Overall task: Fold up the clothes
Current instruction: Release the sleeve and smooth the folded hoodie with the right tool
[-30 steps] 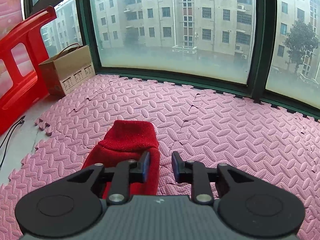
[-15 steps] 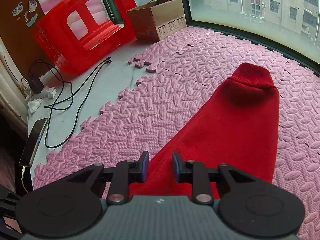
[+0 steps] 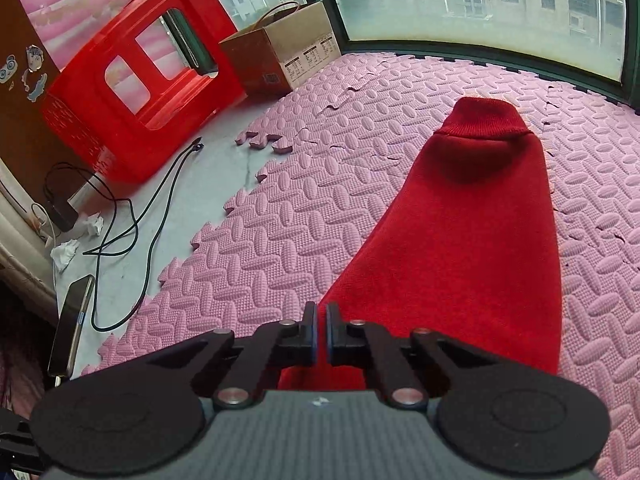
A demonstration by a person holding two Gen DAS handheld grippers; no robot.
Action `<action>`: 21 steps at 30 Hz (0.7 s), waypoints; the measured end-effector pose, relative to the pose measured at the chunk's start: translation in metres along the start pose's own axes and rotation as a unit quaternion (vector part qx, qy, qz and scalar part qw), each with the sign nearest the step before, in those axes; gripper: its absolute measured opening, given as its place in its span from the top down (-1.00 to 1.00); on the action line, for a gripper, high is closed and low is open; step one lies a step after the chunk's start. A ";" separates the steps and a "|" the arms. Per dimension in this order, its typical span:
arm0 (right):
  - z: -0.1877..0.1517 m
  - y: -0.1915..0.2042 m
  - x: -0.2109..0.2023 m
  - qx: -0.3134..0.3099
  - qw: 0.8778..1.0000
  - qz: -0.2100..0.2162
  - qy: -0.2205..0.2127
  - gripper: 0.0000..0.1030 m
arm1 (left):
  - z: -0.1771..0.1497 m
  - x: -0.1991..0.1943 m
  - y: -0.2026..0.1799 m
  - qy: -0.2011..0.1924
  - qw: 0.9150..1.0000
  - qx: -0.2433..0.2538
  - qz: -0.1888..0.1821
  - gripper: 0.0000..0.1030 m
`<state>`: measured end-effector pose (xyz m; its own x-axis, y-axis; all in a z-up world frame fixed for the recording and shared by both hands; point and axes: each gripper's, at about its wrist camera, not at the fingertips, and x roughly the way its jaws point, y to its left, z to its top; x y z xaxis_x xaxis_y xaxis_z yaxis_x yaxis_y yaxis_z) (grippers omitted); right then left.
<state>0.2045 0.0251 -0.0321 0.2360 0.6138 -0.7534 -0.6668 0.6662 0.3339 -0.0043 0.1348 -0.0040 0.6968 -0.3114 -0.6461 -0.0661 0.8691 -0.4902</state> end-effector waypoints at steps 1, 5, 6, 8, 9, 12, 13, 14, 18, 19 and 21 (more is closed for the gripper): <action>0.000 0.000 0.001 0.002 1.000 0.004 0.000 0.93 | 0.001 0.000 0.000 0.000 1.000 0.000 0.001 0.89; 0.000 -0.004 0.008 0.013 1.000 0.018 0.009 0.91 | 0.005 -0.002 -0.006 -0.007 1.000 0.007 -0.004 0.89; 0.000 -0.005 0.007 0.018 1.000 0.023 0.010 0.86 | 0.007 -0.003 -0.008 -0.009 1.000 0.010 -0.005 0.89; 0.000 -0.007 -0.001 0.019 0.999 0.026 0.007 0.85 | 0.012 -0.003 -0.012 -0.010 1.000 0.016 -0.007 0.89; -0.001 -0.008 -0.007 0.017 1.000 0.025 0.004 0.85 | 0.014 -0.002 -0.013 -0.009 1.000 0.020 -0.009 0.89; -0.003 -0.013 -0.021 0.014 1.000 0.019 0.004 0.82 | 0.020 0.008 -0.020 -0.004 0.999 0.039 -0.023 0.89; -0.006 -0.017 -0.027 0.013 1.000 0.013 0.007 0.82 | 0.022 0.014 -0.022 0.000 0.998 0.045 -0.032 0.89; -0.010 -0.020 -0.032 0.011 1.000 0.006 0.010 0.82 | 0.023 0.019 -0.023 0.005 0.998 0.049 -0.041 0.89; -0.034 -0.029 -0.044 -0.020 0.999 -0.020 0.032 0.80 | 0.023 0.044 -0.021 0.043 0.997 0.057 -0.036 0.89; -0.041 -0.029 -0.047 -0.028 0.999 -0.022 0.038 0.79 | 0.022 0.049 -0.019 0.052 0.996 0.062 -0.028 0.89; -0.055 -0.025 -0.056 -0.046 0.998 -0.017 0.044 0.77 | 0.020 0.053 -0.013 0.060 0.996 0.068 -0.010 0.89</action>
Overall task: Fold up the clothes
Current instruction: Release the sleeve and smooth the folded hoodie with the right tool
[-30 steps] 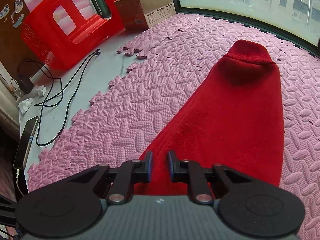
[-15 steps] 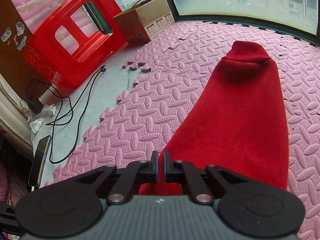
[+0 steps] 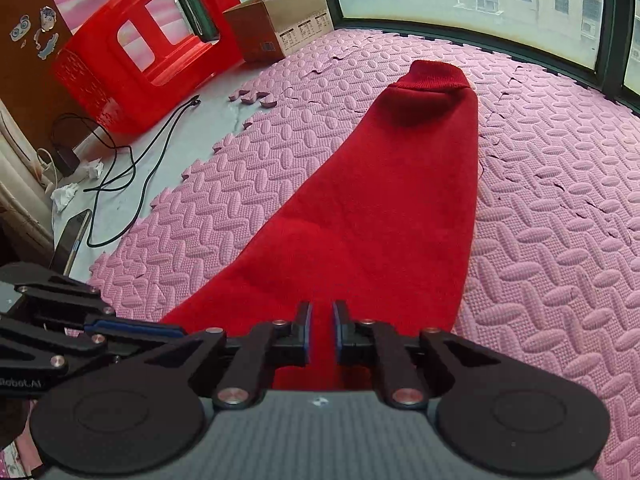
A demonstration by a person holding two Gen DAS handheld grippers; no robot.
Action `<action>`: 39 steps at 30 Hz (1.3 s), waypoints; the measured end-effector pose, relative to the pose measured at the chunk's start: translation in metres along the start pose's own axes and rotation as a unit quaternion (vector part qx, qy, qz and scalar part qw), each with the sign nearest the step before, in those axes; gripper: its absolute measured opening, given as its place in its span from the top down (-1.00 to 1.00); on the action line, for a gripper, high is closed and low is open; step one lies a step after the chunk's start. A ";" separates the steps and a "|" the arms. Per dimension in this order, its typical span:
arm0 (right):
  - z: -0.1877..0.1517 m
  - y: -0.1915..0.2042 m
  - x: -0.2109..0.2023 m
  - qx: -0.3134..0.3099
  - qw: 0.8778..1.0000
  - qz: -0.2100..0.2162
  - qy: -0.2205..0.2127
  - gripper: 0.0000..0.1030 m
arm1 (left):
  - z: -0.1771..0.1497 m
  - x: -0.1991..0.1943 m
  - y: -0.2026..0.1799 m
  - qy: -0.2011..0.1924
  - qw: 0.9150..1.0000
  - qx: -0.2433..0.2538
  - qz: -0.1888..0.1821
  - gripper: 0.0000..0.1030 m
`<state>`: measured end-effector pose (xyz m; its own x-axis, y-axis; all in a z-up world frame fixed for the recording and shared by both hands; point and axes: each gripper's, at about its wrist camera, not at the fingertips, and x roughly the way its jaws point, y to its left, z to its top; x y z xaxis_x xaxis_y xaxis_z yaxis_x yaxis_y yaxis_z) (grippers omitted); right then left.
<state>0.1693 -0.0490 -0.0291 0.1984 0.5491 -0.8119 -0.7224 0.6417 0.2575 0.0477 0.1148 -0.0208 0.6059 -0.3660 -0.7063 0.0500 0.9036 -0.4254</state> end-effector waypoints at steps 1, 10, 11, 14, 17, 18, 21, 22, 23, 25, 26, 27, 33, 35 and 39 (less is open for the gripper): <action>-0.007 0.003 -0.004 -0.010 1.000 0.004 0.003 0.75 | -0.002 0.002 0.003 0.004 1.000 0.001 0.006 0.89; -0.063 0.055 -0.053 -0.084 0.996 0.042 -0.003 0.58 | -0.007 -0.001 0.007 -0.001 1.000 0.023 0.019 0.89; -0.069 0.061 -0.059 -0.093 0.995 0.045 -0.010 0.58 | -0.006 -0.001 0.007 -0.001 0.999 0.025 0.021 0.89; -0.086 0.082 -0.069 -0.115 0.991 0.060 -0.027 0.58 | -0.006 0.001 0.009 -0.001 0.999 0.025 0.027 0.89; -0.098 0.101 -0.057 -0.138 0.988 0.053 -0.038 0.58 | -0.007 0.002 0.009 -0.003 0.999 0.025 0.033 0.89; -0.101 0.106 -0.051 -0.143 0.988 0.050 -0.041 0.58 | -0.007 -0.001 0.007 -0.006 0.999 0.027 0.032 0.88; -0.103 0.111 -0.042 -0.141 0.988 0.045 -0.048 0.55 | -0.011 -0.014 -0.002 -0.018 0.999 0.033 0.024 0.88; -0.103 0.111 -0.041 -0.142 0.988 0.044 -0.051 0.55 | -0.013 -0.020 -0.007 -0.022 0.999 0.039 0.016 0.88; -0.103 0.112 -0.041 -0.140 0.988 0.044 -0.053 0.55 | -0.015 -0.025 -0.012 -0.025 0.999 0.044 0.006 0.88; -0.103 0.112 -0.042 -0.133 0.989 0.045 -0.056 0.55 | -0.021 -0.030 -0.020 -0.026 0.998 0.057 -0.009 0.88; -0.104 0.112 -0.043 -0.131 0.989 0.046 -0.057 0.55 | -0.024 -0.031 -0.023 -0.025 0.997 0.065 -0.014 0.88; -0.104 0.109 -0.046 -0.124 0.989 0.049 -0.058 0.55 | -0.027 -0.030 -0.025 -0.024 0.997 0.070 -0.017 0.88; -0.095 0.071 -0.065 -0.067 0.994 0.034 -0.081 0.41 | -0.033 -0.013 -0.005 -0.002 0.999 0.047 0.021 0.88; -0.091 0.049 -0.067 -0.040 0.995 0.016 -0.086 0.30 | -0.033 -0.014 0.000 0.000 0.999 0.041 0.018 0.88; -0.086 0.007 -0.067 0.007 0.996 -0.016 -0.092 0.22 | -0.028 -0.016 0.000 0.002 0.999 0.039 0.015 0.88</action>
<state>0.0940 -0.1279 -0.0181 0.3397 0.6157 -0.7109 -0.7044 0.6674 0.2414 0.0160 0.1143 -0.0257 0.6056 -0.3391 -0.7199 0.0940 0.9288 -0.3584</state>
